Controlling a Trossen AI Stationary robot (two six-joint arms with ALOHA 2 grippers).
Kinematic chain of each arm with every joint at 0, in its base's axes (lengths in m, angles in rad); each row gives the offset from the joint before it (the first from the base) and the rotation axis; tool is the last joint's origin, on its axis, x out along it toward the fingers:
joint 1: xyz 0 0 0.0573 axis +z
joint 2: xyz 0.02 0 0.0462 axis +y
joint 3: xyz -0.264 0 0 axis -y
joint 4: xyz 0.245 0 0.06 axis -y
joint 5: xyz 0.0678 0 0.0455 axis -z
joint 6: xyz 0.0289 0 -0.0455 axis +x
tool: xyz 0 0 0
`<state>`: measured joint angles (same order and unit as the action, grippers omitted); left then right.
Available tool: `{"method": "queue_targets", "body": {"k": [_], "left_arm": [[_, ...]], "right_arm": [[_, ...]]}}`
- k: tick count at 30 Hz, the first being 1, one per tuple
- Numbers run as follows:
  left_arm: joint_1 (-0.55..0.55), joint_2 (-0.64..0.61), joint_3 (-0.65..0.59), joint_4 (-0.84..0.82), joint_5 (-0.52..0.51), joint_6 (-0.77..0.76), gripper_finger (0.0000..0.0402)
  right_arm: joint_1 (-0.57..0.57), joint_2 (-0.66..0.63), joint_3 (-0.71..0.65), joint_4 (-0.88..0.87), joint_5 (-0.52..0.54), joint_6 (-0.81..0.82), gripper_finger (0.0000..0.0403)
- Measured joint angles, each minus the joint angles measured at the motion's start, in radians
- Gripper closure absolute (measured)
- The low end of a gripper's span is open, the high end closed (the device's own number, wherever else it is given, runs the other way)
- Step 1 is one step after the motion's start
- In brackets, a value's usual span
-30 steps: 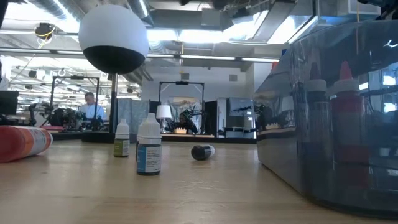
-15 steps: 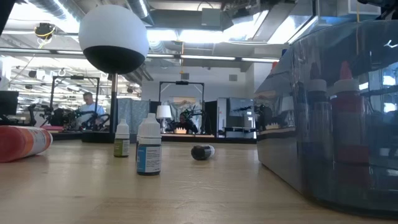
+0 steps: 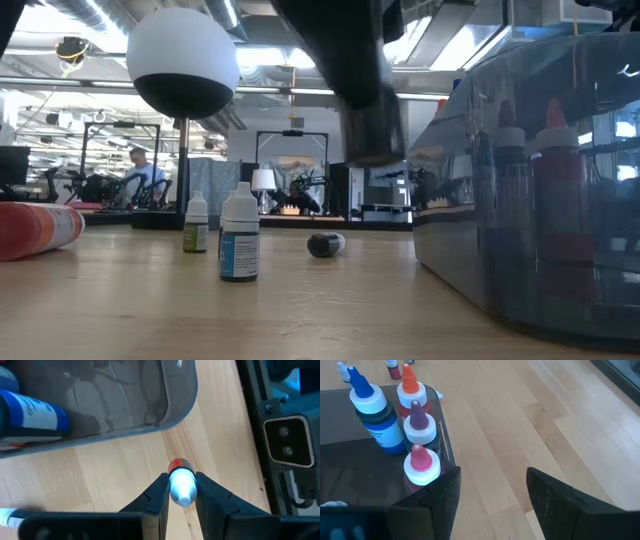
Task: Pick & Place food coloring
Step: Put the small food coloring bottle into the black bin
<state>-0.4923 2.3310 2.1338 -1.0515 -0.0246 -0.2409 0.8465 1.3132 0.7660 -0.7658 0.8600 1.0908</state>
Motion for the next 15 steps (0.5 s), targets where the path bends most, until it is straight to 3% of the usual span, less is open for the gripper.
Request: {"method": "queue_targets", "body": {"k": [15], "left_arm": [[0.020, -0.020, 0.000, -0.070, -0.019, 0.021, 0.0331]], "right_arm": [[0.000, 0.000, 0.000, 0.000, 0.000, 0.000, 0.0176]]}}
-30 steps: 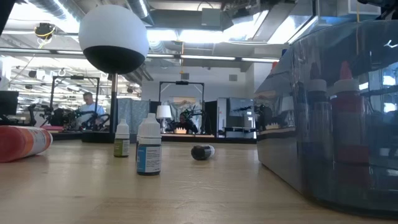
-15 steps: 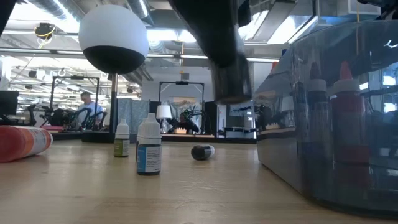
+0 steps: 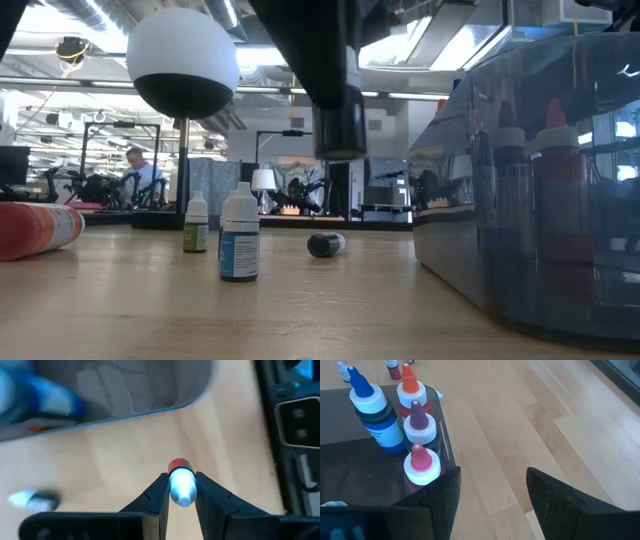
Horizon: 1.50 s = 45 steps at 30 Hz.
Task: Pick & Place food coloring
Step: Put the small food coloring bottle into the black bin
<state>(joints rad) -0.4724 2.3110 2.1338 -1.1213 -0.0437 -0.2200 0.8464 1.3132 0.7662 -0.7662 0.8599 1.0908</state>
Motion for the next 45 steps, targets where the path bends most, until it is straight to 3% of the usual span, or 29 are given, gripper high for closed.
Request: {"method": "queue_targets", "body": {"k": [4, 8, 14, 21, 25, 35, 45], "left_arm": [[0.039, -0.013, 0.001, -0.013, -0.017, 0.020, 0.0331], [0.082, -0.029, 0.027, -0.128, -0.038, 0.048, 0.0331], [0.218, -0.109, 0.053, -0.177, -0.088, 0.111, 0.0332], [0.451, -0.104, 0.054, -0.060, 0.038, 0.248, 0.0332], [0.521, -0.086, 0.054, 0.008, 0.090, 0.328, 0.0332], [0.536, 0.026, 0.053, 0.138, 0.095, 0.463, 0.0333], [0.536, 0.087, 0.053, 0.173, 0.080, 0.436, 0.0332]], "right_arm": [[0.000, 0.000, 0.000, -0.001, -0.002, 0.000, 0.0176], [0.000, 0.000, 0.000, 0.000, -0.046, 0.000, 0.0176], [0.000, 0.000, 0.000, -0.004, -0.077, 0.000, 0.0176], [0.000, 0.000, 0.000, -0.010, -0.078, -0.039, 0.0176], [0.000, 0.000, 0.000, -0.011, -0.078, -0.048, 0.0176], [0.000, 0.000, 0.000, -0.014, -0.078, -0.048, 0.0176], [0.000, 0.000, 0.000, -0.008, -0.092, -0.045, 0.0176]]}}
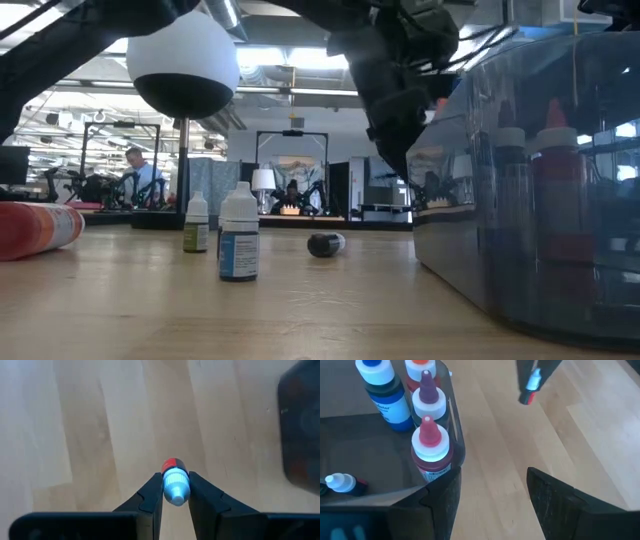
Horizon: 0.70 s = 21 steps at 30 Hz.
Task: Pick & Place food coloring
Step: Put the small food coloring bottle into the black bin
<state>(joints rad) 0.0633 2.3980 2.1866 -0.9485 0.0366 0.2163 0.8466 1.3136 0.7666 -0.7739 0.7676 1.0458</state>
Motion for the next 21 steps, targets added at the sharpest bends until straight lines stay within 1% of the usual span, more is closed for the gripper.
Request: {"method": "queue_targets", "body": {"k": [8, 14, 21], "left_arm": [[-0.015, 0.000, 0.000, 0.011, 0.000, -0.012, 0.0331], [-0.024, 0.041, -0.004, 0.009, 0.000, -0.018, 0.0329], [-0.030, 0.060, -0.004, 0.001, 0.001, -0.014, 0.0326]], "right_arm": [[0.000, 0.000, 0.000, 0.002, 0.000, 0.000, 0.0176], [0.000, 0.000, 0.000, 0.005, 0.008, 0.000, 0.0176], [0.000, 0.000, 0.000, 0.006, 0.016, 0.000, 0.0176]]}}
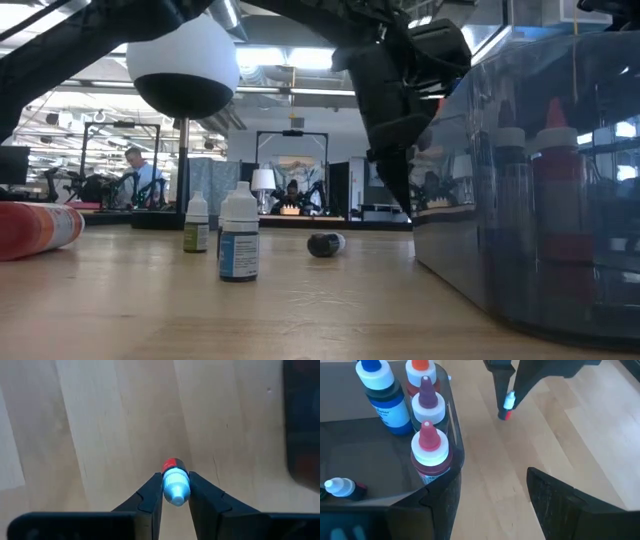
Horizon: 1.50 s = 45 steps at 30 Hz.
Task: Pick & Place food coloring
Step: Put the small food coloring bottle into the black bin
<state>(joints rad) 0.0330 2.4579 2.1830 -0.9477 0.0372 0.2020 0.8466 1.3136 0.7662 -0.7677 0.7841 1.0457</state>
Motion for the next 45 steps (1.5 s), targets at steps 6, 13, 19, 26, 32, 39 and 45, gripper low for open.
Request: {"method": "queue_targets", "body": {"k": [6, 13, 19, 26, 32, 39, 45], "left_arm": [[0.000, 0.002, 0.000, 0.010, 0.000, 0.002, 0.0317], [-0.002, 0.002, 0.000, 0.010, 0.000, 0.002, 0.0308], [-0.010, 0.002, 0.000, 0.010, -0.001, 0.002, 0.0310], [-0.024, 0.002, 0.000, 0.009, -0.002, 0.028, 0.0301], [-0.026, 0.002, 0.000, 0.009, -0.004, 0.029, 0.0288], [-0.024, -0.002, 0.003, -0.016, -0.004, 0.054, 0.0268], [-0.020, -0.039, 0.036, -0.046, -0.004, 0.055, 0.0263]], "right_arm": [[0.000, 0.000, 0.000, 0.000, 0.000, -0.002, 0.0176], [0.000, 0.000, 0.000, 0.000, 0.000, -0.003, 0.0176], [0.000, 0.000, 0.000, 0.000, 0.000, -0.003, 0.0176], [0.000, 0.000, 0.000, 0.000, 0.000, -0.003, 0.0176], [0.000, 0.000, 0.000, 0.000, 0.001, -0.003, 0.0176], [0.000, 0.000, 0.000, 0.000, 0.001, -0.003, 0.0176], [0.000, 0.000, 0.000, -0.004, 0.001, -0.008, 0.0176]]}}
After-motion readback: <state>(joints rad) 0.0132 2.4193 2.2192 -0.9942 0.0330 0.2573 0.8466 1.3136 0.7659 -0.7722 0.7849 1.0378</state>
